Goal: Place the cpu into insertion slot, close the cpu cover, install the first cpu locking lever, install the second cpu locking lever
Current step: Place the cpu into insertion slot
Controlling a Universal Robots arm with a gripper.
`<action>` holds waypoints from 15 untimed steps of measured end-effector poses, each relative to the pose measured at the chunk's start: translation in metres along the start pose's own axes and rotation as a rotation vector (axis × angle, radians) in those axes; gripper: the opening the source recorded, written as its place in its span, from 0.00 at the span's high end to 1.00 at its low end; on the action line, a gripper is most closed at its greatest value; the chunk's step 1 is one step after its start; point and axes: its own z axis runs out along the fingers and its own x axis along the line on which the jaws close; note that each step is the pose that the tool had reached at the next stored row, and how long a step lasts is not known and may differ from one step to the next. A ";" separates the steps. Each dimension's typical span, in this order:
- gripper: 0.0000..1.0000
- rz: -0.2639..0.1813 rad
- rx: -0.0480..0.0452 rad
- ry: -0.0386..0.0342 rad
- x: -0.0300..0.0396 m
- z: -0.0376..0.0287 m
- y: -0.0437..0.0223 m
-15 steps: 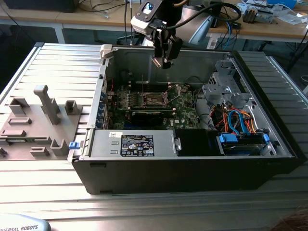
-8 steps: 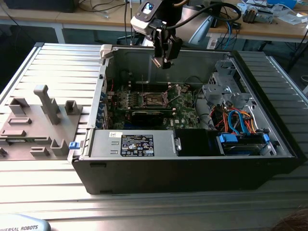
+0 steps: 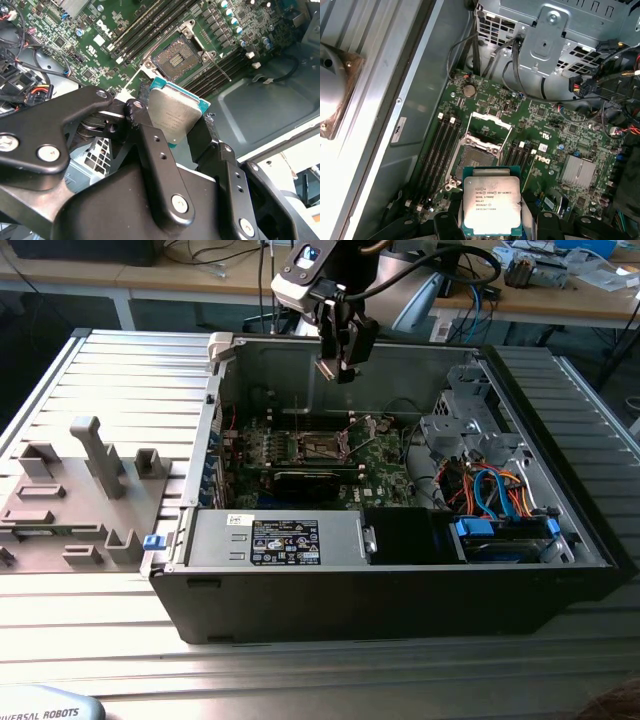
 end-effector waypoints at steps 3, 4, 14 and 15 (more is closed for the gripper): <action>0.46 0.002 0.0000 -0.0001 0.0000 0.0000 0.0000; 0.46 0.003 -0.0001 -0.0001 0.0000 0.0000 0.0000; 0.46 0.008 -0.0001 -0.0004 0.0000 0.0000 0.0000; 0.46 0.009 -0.0001 -0.0004 0.0000 0.0000 0.0000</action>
